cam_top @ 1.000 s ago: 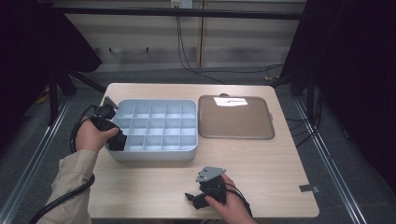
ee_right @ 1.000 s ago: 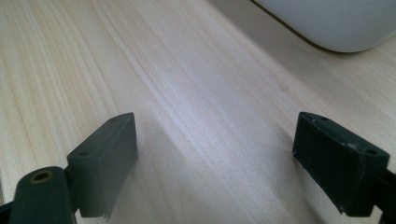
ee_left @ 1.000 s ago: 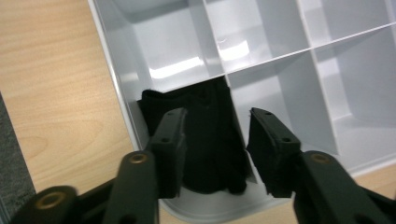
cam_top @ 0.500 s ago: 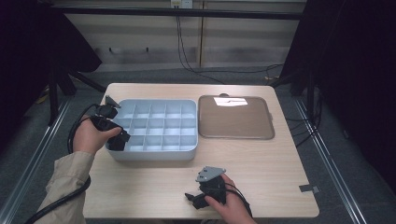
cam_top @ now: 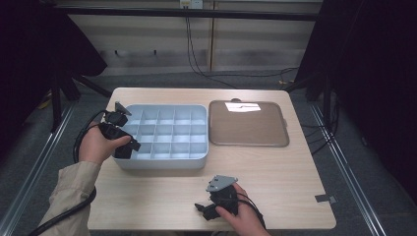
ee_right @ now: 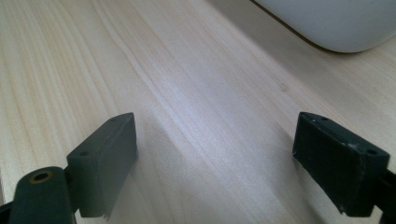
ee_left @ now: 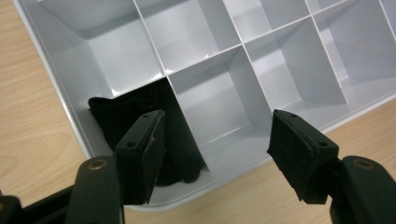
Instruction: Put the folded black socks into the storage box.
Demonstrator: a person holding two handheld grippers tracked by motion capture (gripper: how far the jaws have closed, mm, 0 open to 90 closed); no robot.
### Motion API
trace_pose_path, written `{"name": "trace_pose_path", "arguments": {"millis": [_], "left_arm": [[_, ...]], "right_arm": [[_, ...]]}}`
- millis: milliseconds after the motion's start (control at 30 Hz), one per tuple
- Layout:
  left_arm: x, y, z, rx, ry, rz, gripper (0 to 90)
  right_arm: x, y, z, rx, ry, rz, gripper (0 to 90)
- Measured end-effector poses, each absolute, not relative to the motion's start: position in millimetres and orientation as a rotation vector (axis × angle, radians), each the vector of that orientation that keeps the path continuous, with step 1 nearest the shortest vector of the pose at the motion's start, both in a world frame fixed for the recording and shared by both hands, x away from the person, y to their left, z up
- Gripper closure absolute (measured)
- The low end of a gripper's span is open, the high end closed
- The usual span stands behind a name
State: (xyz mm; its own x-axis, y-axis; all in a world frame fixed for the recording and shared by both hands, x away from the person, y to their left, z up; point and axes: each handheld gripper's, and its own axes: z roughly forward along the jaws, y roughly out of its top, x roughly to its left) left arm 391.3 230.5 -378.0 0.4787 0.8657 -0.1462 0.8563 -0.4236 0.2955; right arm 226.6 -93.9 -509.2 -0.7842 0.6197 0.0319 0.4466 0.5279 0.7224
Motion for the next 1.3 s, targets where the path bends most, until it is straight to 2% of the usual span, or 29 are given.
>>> {"name": "trace_pose_path", "arguments": {"millis": [800,1300], "left_arm": [[375,215,-377,2.444,1.305,0.009,35.7],[365,210,-385,2.439,1.288,-0.009,34.9]], "right_arm": [[228,-93,-510,0.89,2.537,1.104,13.3],[228,-93,-510,0.893,2.537,1.105,13.2]]}}
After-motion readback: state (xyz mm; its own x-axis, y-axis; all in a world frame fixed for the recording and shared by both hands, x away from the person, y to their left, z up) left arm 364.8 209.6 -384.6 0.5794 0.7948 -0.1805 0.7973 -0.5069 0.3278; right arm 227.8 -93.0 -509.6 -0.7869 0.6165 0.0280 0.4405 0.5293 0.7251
